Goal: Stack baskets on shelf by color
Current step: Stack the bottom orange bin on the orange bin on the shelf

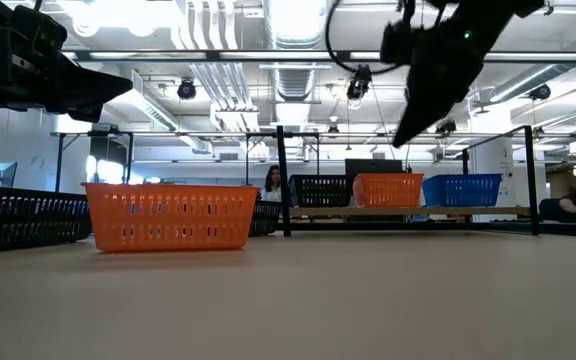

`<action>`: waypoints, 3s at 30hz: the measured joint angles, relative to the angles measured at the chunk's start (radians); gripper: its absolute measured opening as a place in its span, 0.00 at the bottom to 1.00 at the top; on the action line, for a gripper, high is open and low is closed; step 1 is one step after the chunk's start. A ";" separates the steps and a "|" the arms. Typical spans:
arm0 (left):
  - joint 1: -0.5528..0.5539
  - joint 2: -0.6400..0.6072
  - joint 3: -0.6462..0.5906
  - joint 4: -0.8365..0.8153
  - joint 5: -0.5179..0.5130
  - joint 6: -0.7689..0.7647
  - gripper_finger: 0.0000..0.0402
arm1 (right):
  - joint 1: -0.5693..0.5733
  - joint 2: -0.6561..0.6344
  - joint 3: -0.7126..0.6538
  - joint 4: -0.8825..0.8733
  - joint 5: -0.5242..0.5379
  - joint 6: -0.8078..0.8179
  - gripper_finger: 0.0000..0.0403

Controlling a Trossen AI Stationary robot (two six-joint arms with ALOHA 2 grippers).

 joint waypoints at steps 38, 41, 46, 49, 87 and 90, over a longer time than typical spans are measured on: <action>0.000 0.000 0.000 0.000 0.000 0.000 0.00 | 0.712 0.550 0.548 -0.257 0.441 0.460 0.11; 0.000 0.000 0.000 0.000 0.000 0.000 0.00 | 0.769 0.550 0.570 -0.466 0.445 0.748 0.11; 0.000 0.000 0.000 0.000 0.000 0.000 0.00 | 0.814 0.545 0.598 -0.874 0.339 1.230 0.14; 0.000 0.000 0.000 0.000 0.000 0.000 0.00 | 0.812 0.527 0.587 -1.005 0.235 1.339 0.22; 0.000 0.000 0.000 0.000 0.000 0.000 0.00 | 0.610 0.016 0.049 -0.547 -0.105 1.607 0.71; 0.000 0.000 0.000 0.000 0.000 0.000 0.00 | 0.648 0.075 0.143 -0.545 -0.123 1.480 0.71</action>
